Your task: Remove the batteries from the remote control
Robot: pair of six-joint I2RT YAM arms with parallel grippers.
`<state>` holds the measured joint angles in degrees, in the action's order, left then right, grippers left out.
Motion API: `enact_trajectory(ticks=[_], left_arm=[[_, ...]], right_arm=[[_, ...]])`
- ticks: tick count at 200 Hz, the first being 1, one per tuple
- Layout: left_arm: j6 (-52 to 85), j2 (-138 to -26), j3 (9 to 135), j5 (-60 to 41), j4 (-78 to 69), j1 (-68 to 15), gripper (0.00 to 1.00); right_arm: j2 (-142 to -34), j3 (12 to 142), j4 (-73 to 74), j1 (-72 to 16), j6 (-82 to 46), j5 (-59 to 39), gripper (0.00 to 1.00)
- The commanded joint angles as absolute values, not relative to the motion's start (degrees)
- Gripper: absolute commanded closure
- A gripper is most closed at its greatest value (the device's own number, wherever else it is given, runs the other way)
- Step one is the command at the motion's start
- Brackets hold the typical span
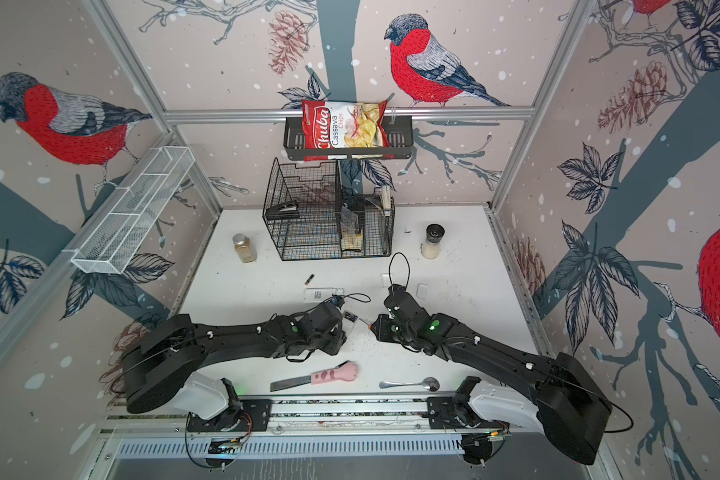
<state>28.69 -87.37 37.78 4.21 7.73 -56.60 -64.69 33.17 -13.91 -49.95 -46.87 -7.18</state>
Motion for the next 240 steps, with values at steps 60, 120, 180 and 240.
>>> enact_trajectory(ticks=[60, 120, 180, 240], left_arm=[[30.20, -88.37, 36.62, -2.37, 14.94, -57.04, 0.48], [30.23, -88.68, 36.42, -2.55, 14.51, -57.04, 0.48], [30.75, -88.02, 35.74, -2.61, 14.24, -57.09, 0.48], [31.01, -87.37, 35.10, -2.93, 13.84, -57.22, 0.48]], right_arm=[[-66.03, 36.45, -11.60, -50.36, -47.29, -9.18, 1.00], [-66.18, 37.44, -11.93, -50.80, -47.37, -9.32, 1.00], [-70.01, 38.16, -8.08, -50.73, -46.38, -10.90, 1.00], [-74.04, 39.98, -6.86, -49.55, -43.43, -10.20, 1.00]])
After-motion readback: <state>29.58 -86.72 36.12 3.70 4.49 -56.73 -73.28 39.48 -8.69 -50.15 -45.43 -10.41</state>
